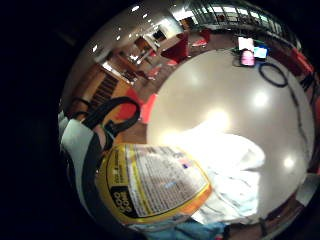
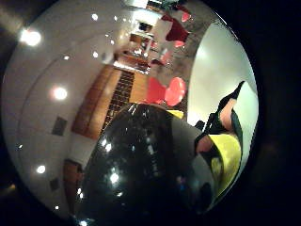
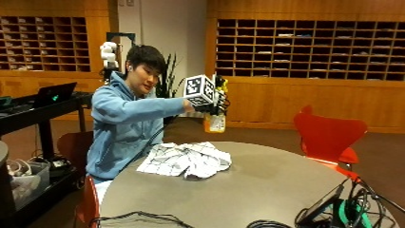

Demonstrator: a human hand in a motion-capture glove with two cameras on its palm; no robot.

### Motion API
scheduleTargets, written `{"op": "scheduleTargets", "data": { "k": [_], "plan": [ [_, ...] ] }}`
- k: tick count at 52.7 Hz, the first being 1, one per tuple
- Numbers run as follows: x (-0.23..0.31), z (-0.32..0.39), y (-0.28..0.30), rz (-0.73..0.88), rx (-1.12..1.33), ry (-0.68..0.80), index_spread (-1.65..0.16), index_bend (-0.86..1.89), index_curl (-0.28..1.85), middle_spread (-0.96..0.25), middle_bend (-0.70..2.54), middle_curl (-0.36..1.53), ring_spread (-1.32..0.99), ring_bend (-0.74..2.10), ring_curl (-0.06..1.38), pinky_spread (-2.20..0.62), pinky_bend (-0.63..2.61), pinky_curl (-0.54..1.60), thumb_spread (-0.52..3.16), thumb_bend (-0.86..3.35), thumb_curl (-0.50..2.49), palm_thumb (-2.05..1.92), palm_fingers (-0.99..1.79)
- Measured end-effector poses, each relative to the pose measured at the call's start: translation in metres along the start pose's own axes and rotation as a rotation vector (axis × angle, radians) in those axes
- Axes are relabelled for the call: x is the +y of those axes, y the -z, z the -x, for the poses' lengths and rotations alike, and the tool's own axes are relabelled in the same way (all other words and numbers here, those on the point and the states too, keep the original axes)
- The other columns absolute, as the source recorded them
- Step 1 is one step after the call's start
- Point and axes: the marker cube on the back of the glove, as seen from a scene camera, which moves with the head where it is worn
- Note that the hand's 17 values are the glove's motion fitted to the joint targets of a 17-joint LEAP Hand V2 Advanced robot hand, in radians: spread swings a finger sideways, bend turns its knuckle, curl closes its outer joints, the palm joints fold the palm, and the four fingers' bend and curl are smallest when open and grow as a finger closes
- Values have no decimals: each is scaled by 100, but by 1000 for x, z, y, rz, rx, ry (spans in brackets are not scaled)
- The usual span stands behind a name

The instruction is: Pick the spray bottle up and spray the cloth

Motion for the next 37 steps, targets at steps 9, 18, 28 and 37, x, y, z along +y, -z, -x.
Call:
{"op": "scheduleTargets", "data": {
  "k": [9, 18, 28, 37],
  "plan": [
    [-11, 1, -63, -68, -154, 27, -21, 41, 52, -16, 59, 50, -19, 62, 45, -26, 36, 37, 30, -3, 81, 90, 139],
    [-16, -21, -123, -77, -316, -6, -21, 41, 52, -16, 58, 50, -18, 62, 45, -26, 36, 37, 31, -3, 81, 90, 139],
    [-14, -44, -172, -40, -308, -46, -21, 40, 52, -16, 58, 49, -18, 61, 44, -26, 36, 37, 31, -3, 81, 90, 138],
    [-16, -58, -193, -42, -282, -68, -21, 40, 53, -16, 57, 49, -18, 61, 44, -26, 36, 37, 31, -3, 81, 90, 138]
  ]
}}
